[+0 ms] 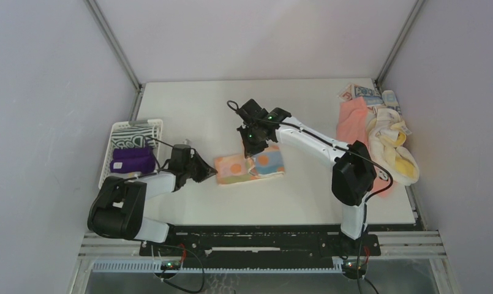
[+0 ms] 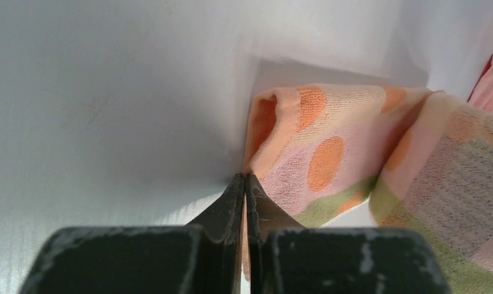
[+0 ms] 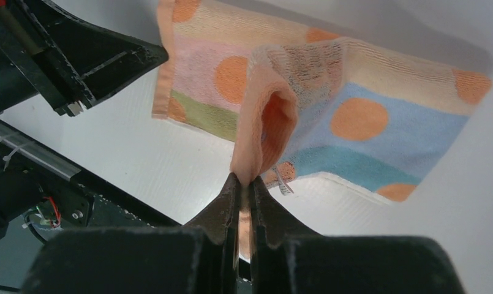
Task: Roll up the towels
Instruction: Fold the towel at the center of the board.
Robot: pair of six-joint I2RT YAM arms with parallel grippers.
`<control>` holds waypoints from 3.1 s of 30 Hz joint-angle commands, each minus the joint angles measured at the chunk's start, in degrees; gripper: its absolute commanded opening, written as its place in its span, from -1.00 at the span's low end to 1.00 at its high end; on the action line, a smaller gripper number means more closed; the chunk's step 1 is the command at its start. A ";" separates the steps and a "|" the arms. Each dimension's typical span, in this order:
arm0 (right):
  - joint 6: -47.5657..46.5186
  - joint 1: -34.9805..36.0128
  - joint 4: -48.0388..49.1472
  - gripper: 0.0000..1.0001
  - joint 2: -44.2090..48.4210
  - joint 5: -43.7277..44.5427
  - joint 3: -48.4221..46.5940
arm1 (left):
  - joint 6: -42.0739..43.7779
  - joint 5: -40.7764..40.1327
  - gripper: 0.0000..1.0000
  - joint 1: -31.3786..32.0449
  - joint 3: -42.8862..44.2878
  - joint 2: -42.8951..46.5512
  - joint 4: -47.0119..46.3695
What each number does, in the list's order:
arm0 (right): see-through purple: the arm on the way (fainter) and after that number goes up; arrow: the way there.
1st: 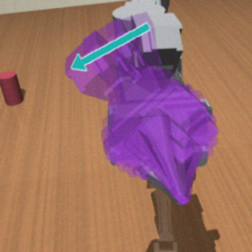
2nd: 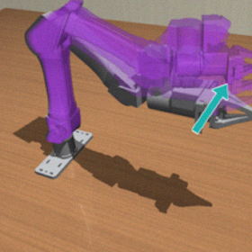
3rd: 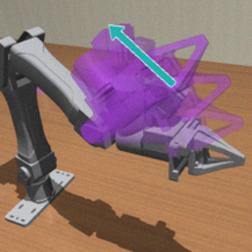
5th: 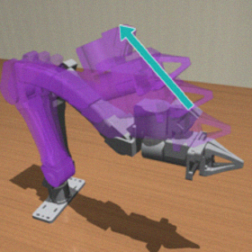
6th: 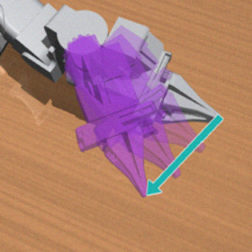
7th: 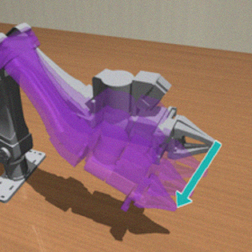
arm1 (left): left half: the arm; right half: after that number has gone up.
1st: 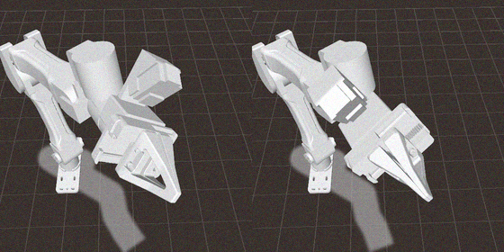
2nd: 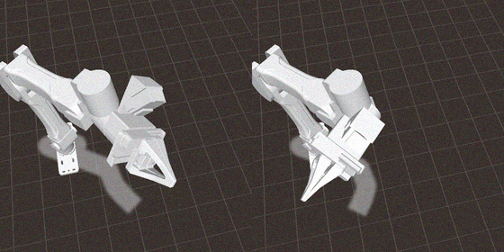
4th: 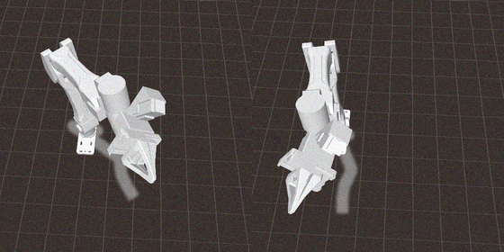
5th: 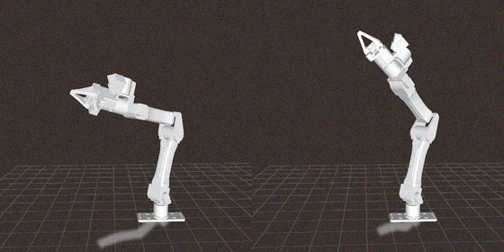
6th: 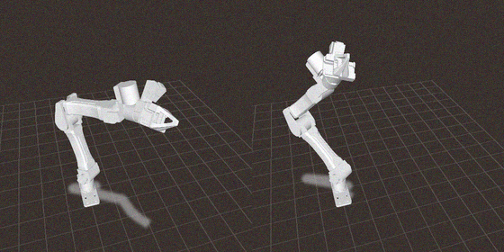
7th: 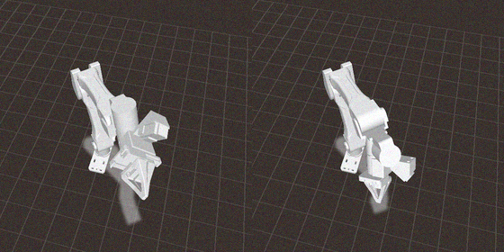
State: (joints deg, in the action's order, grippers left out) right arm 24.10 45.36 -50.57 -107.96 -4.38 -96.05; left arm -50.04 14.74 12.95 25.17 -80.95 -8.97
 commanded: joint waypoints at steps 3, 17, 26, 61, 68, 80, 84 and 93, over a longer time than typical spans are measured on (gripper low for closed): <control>2.38 1.62 1.18 -1.00 -1.33 -2.08 -5.08 | 0.56 -1.34 -0.89 0.81 -1.70 1.55 -0.01; 3.46 3.55 0.66 -1.00 -8.24 -3.07 -9.35 | 0.47 -1.69 -0.89 1.16 -1.72 2.21 0.35; 2.66 3.82 -1.10 -1.00 -10.26 0.38 -8.98 | 0.42 -1.69 -0.90 1.15 -1.69 2.25 0.49; -5.35 -8.93 -13.44 -1.00 12.06 23.78 2.98 | 1.26 -2.35 -0.91 1.36 -0.87 0.84 2.06; -6.84 -11.54 -14.87 -1.00 14.22 25.61 3.81 | 1.42 -2.69 -0.91 1.30 -0.88 0.98 2.56; -8.36 -13.65 -20.56 -1.00 15.65 29.72 3.59 | 1.53 -3.04 -0.91 1.37 -0.96 1.24 3.00; -8.54 -14.68 -21.29 -1.00 16.97 29.52 3.72 | 1.53 -3.05 -0.91 1.35 -0.87 1.26 3.08; -8.12 -11.71 -20.63 -1.00 15.73 26.07 1.54 | 1.61 -3.05 -0.92 1.39 -0.87 1.51 3.17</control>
State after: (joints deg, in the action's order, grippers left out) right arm 16.40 31.33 -71.70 -92.71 23.24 -92.05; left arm -49.95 13.13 13.87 25.06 -79.83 -7.49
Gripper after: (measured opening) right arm 0.019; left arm 0.046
